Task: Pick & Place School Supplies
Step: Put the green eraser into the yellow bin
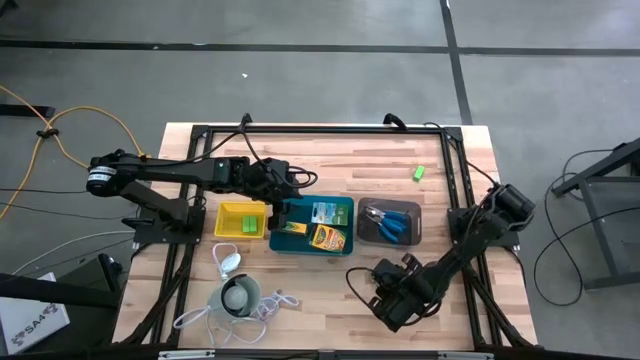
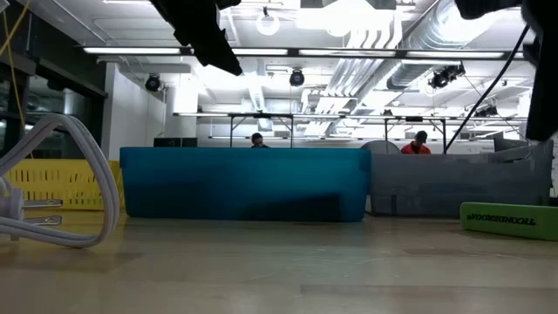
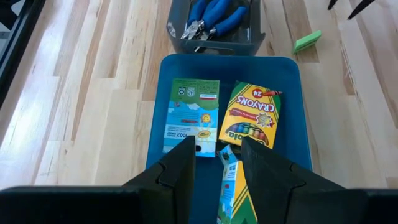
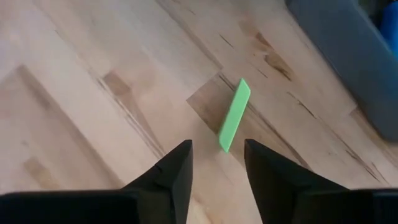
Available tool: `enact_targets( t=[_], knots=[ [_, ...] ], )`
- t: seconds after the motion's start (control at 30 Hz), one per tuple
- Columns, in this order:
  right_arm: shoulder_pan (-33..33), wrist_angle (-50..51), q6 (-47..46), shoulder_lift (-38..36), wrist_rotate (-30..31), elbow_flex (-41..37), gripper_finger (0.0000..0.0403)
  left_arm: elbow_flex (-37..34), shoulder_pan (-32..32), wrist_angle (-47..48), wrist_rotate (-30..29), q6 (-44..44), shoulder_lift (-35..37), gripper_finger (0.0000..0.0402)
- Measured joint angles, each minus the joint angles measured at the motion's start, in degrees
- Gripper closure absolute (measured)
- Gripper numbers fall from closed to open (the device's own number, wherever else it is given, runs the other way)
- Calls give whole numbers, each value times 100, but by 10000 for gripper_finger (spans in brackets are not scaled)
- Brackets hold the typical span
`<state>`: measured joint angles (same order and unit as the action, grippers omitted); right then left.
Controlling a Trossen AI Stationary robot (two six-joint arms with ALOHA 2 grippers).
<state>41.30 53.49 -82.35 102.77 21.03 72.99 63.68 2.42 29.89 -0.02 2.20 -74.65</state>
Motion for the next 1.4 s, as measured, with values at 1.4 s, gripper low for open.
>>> enact_targets(
  t=[1.4],
  knots=[
    [-321,-169,-1241,643,-549,0,243,0,2,-61,25,-2,-2,275]
  ],
)
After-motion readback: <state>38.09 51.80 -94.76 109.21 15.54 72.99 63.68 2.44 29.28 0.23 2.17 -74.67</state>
